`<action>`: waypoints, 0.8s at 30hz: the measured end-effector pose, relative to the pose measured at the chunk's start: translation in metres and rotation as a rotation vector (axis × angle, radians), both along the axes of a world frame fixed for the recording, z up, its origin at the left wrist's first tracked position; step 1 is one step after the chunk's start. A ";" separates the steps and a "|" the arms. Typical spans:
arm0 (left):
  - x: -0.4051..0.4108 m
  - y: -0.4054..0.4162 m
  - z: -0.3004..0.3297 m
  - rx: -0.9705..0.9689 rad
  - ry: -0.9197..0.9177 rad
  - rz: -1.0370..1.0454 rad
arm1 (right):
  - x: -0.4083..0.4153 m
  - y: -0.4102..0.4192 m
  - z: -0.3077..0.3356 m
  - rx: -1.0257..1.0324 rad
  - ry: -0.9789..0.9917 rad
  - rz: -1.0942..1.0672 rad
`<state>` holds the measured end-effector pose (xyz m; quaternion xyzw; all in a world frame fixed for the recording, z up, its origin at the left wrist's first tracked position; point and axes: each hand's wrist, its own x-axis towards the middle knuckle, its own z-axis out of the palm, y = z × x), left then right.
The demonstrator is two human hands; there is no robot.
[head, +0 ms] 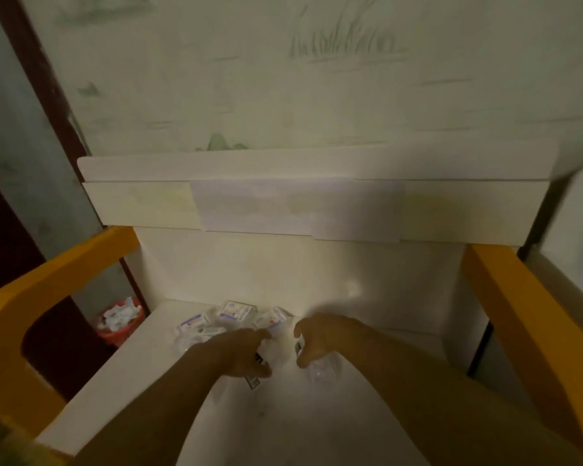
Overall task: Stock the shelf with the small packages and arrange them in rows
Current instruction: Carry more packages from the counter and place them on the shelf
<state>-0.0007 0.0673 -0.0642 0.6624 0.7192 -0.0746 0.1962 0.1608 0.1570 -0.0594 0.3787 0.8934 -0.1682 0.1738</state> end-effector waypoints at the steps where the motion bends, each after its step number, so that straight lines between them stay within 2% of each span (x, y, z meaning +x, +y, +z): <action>1: 0.000 0.004 0.000 0.002 0.005 -0.023 | 0.002 0.003 -0.003 -0.005 0.024 -0.018; 7: 0.005 0.028 0.001 -0.106 -0.013 -0.146 | 0.011 0.011 -0.007 -0.052 0.066 -0.090; 13: -0.002 0.041 0.025 -0.015 -0.097 -0.222 | 0.023 -0.005 0.005 -0.090 0.010 -0.222; 17: -0.011 0.036 0.047 0.043 -0.211 -0.246 | 0.013 -0.030 0.027 -0.040 -0.064 -0.180; 21: -0.015 0.030 0.063 0.141 -0.385 -0.268 | 0.024 -0.043 0.060 0.055 0.103 -0.327; 24: -0.005 0.026 0.074 0.216 -0.497 -0.309 | 0.039 -0.050 0.085 0.163 0.150 -0.381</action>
